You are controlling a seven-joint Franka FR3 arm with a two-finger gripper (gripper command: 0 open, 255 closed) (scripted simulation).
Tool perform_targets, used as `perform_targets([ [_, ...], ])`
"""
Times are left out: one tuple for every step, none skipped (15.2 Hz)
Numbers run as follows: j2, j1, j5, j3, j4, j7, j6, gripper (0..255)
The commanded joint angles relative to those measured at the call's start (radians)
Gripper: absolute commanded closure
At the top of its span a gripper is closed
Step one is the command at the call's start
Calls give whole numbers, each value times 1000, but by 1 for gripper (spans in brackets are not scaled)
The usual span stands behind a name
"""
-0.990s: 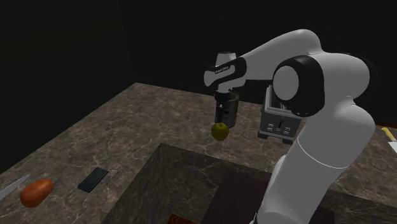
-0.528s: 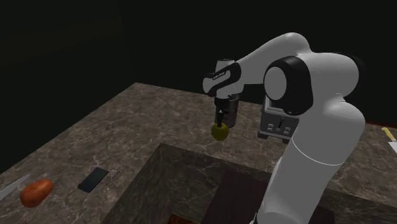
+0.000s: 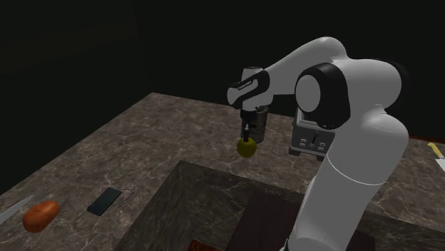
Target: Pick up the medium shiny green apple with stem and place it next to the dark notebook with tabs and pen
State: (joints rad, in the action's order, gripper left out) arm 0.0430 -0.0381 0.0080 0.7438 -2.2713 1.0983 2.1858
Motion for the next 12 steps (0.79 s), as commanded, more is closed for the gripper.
perform_targets([
  [0, 0, 0, 0, 0, 0, 0, 255],
  [0, 0, 0, 0, 0, 0, 0, 255],
  [0, 0, 0, 0, 0, 0, 0, 255],
  [0, 0, 0, 0, 0, 0, 0, 255],
  [0, 0, 0, 0, 0, 0, 0, 255],
  [0, 0, 0, 0, 0, 0, 0, 255],
  [-1, 0, 1, 0, 1, 0, 0, 255],
  [0, 0, 0, 0, 0, 0, 0, 255],
  [10, 0, -8, -1, 6, -6, -13, 255],
  [19, 0, -15, -3, 13, -12, -27, 255],
  [28, 0, -23, -4, 19, -18, -40, 255],
  [37, 0, -29, -6, 26, -24, -54, 255],
])
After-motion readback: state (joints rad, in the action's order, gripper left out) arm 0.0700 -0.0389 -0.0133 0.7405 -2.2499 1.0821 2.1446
